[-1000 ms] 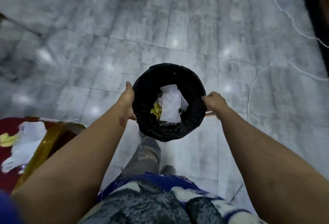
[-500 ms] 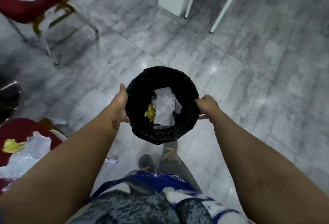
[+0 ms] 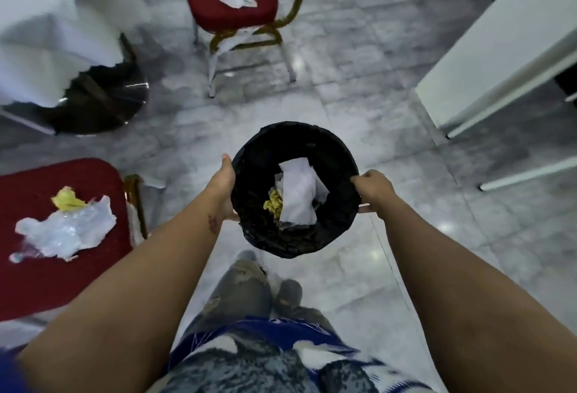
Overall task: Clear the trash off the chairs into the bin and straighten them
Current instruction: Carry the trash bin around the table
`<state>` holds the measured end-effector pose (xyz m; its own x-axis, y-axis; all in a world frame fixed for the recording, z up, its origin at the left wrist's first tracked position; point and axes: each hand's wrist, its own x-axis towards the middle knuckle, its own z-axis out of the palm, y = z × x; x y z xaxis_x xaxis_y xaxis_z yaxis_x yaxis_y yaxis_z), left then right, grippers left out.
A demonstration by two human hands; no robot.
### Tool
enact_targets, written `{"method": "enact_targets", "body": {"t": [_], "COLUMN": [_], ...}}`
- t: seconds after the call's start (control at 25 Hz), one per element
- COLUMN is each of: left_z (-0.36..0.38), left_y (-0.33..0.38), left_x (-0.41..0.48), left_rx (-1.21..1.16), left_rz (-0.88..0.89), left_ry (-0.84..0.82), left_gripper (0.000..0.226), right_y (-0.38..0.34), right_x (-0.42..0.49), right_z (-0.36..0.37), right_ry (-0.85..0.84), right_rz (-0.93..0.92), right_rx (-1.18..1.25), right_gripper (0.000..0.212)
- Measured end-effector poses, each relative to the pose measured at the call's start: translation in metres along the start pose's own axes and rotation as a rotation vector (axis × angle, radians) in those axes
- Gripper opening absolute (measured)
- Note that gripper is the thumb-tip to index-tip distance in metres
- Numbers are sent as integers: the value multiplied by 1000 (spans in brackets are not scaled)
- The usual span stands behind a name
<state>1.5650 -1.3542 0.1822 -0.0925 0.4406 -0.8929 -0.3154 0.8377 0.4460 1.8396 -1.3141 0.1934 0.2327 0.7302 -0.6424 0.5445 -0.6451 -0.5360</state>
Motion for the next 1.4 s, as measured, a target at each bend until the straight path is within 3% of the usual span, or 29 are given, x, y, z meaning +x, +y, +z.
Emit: {"method": "enact_targets", "body": {"t": [0.2, 0.36, 0.6, 0.8, 1.0, 1.4], "left_z": [-42, -89, -161, -189, -201, -212], "left_y": [75, 131, 178, 195, 194, 164], "left_x": [53, 101, 184, 273, 388, 549], "left_rx": [-172, -243, -383, -503, -591, -736], "left_rz": [22, 13, 5, 20, -74, -35], "left_ry": [51, 137, 294, 382, 484, 578], "left_gripper": [74, 74, 79, 76, 87, 74], "right_y": [-113, -193, -286, -318, -325, -314], "right_x": [84, 144, 227, 315, 409, 537], "right_z": [53, 117, 228, 310, 386, 494], "right_ry": [-84, -114, -213, -273, -292, -336], "right_rz": [-93, -118, -215, -294, -345, -424], "right_rx": [-154, -304, -436, -555, -629, -686], "right_gripper": [15, 31, 28, 24, 26, 26]}}
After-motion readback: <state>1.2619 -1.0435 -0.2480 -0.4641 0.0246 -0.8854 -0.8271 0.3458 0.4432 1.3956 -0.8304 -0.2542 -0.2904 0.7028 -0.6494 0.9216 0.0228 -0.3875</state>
